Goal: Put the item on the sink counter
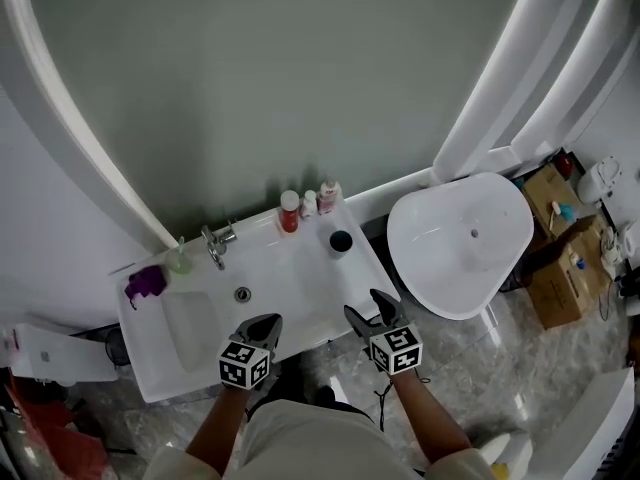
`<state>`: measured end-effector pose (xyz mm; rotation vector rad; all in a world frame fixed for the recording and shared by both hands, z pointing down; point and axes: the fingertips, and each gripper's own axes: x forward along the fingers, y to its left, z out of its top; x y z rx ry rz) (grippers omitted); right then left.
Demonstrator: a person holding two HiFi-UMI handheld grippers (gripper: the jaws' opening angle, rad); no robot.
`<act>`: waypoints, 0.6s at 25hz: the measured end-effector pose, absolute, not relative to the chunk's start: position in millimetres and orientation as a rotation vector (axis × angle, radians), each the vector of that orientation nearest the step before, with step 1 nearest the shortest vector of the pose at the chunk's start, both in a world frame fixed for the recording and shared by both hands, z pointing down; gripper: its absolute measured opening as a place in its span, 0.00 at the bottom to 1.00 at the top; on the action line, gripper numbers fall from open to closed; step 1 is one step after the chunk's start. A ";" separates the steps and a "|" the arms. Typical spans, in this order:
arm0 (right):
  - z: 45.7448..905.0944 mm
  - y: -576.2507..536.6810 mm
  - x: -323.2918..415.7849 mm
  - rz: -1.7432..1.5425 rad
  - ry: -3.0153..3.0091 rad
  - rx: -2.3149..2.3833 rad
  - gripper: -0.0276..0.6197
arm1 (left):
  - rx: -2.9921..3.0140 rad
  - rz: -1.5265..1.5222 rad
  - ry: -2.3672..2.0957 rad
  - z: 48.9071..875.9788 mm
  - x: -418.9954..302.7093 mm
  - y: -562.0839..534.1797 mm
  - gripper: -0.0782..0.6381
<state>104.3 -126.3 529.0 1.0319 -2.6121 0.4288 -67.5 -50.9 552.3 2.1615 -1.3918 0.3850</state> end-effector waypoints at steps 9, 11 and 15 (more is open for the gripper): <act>491.4 -36.1 142.2 0.370 -2.688 0.943 0.37 | 2.123 0.351 -1.566 521.8 -42.8 25.9 0.12; 482.7 -26.4 147.6 0.337 -2.702 0.940 0.35 | 2.125 0.339 -1.584 513.2 -38.7 35.6 0.12; 470.3 -17.2 158.6 0.303 -2.716 0.977 0.28 | 2.137 0.318 -1.637 496.4 -35.0 46.7 0.12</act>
